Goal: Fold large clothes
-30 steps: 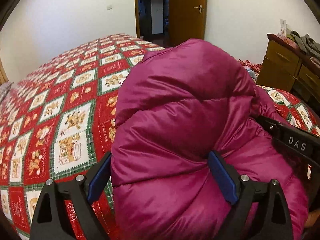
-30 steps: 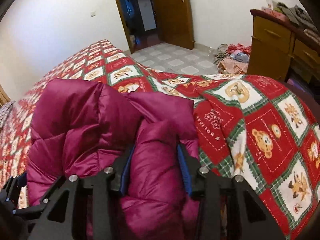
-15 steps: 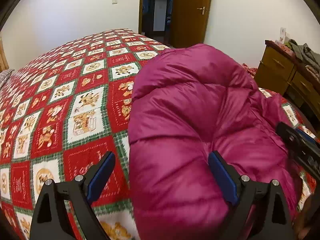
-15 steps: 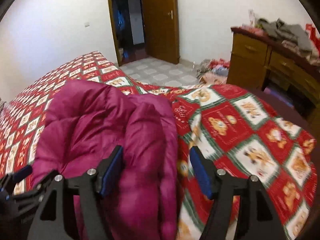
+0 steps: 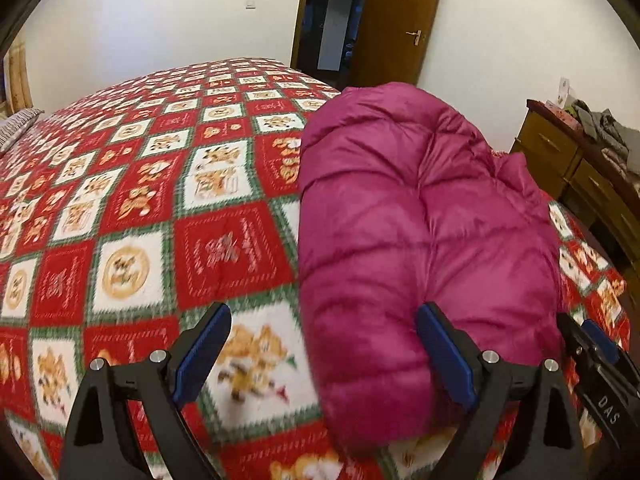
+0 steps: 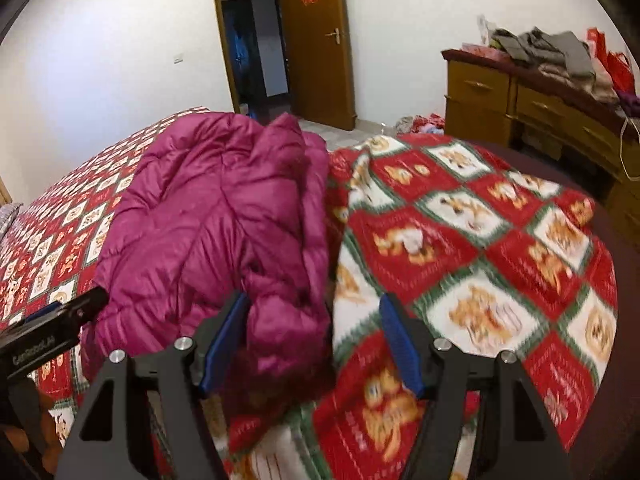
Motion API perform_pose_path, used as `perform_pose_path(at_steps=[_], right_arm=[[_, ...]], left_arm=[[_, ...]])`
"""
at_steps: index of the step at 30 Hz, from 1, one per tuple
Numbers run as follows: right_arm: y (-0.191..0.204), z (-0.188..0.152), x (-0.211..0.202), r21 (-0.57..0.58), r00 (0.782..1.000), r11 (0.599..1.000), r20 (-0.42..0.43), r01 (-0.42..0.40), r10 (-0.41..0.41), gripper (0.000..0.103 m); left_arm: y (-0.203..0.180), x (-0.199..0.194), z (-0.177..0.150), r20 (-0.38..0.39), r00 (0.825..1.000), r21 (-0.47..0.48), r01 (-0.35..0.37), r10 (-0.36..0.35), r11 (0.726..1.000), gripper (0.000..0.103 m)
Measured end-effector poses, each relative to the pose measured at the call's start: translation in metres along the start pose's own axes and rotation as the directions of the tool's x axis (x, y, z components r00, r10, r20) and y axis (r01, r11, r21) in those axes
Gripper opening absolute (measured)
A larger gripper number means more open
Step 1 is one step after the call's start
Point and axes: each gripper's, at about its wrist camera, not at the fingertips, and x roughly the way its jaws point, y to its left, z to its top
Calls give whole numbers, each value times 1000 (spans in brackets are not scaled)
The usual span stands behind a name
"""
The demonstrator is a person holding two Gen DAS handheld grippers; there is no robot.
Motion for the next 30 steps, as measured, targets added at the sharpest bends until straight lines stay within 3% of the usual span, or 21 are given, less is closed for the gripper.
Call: perform_pose_path(at_steps=[11, 17, 23, 30], right_arm=[[4, -25, -39, 53, 997, 998, 68, 27, -30, 71], [13, -23, -60, 86, 995, 996, 99, -17, 8, 71], [34, 4, -102, 50, 974, 995, 213, -86, 73, 81], [57, 33, -152, -174, 945, 984, 312, -50, 103, 83]], left_arm=[[-9, -57, -44, 39, 997, 79, -72, 69, 994, 94], [-7, -101, -53, 127, 988, 84, -98, 87, 992, 94], [0, -152, -39, 263, 956, 53, -147, 129, 988, 94], [-7, -203, -34, 388, 907, 17, -186, 165, 982, 94]])
